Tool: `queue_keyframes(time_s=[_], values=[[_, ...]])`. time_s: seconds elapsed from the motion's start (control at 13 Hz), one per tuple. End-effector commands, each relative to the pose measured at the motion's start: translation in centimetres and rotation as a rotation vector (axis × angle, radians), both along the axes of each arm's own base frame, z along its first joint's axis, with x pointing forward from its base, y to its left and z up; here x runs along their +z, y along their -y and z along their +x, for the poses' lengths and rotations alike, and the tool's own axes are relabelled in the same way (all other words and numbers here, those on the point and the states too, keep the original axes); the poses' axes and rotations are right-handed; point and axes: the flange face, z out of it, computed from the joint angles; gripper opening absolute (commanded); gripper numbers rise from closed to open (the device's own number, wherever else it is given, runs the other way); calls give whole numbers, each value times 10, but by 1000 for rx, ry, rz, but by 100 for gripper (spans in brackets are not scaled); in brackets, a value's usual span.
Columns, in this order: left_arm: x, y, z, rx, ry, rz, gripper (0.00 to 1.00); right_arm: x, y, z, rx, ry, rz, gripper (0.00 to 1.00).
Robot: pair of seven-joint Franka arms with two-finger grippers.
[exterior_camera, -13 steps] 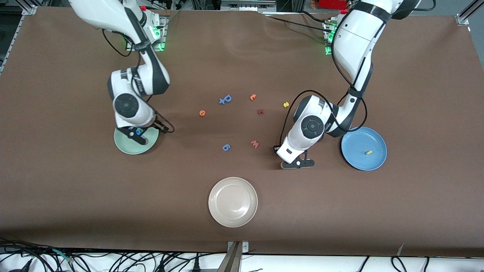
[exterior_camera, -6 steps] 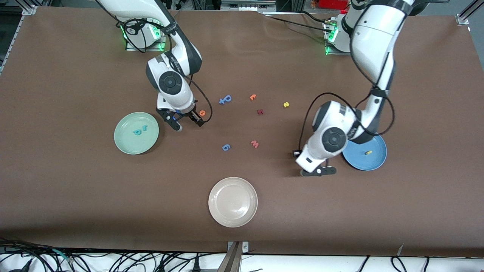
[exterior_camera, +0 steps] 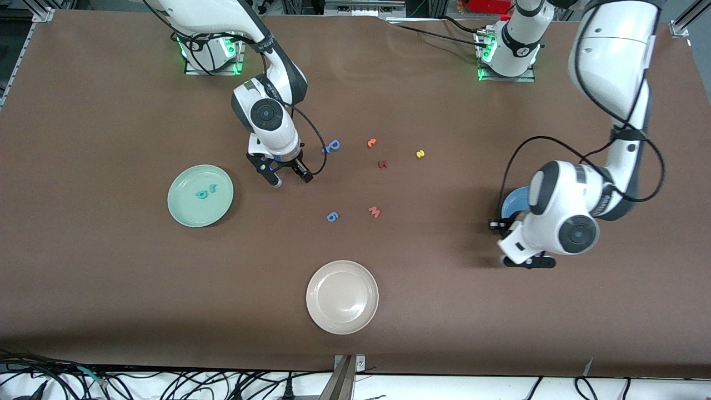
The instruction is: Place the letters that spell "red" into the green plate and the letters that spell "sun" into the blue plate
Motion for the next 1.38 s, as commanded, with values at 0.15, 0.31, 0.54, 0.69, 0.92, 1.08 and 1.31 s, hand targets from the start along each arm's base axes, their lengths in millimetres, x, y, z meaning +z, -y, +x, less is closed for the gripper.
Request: queue_keyframes(time_s=[0.15,0.31,0.54,0.69,0.92,1.08,1.31], values=[[-11,-42,-8,-102,-55,63,48,-16,8,-16,-14,24,20,74],[-9,-48,-7,-145,-55,36,100,-18,8,-17,-14,21,18,43],[-8,-52,-7,-128,-52,14,100,-17,8,-15,-11,22,18,24],[-2,-35,-15,-85,-52,-62,100,-14,7,-13,1,26,21,19],[11,-10,-54,-62,-4,-124,100,4,8,-1,18,40,24,19],[10,15,-91,-7,60,-140,100,24,21,15,49,0,-16,19],[12,75,-142,88,135,-110,100,54,54,51,118,-82,-82,19]])
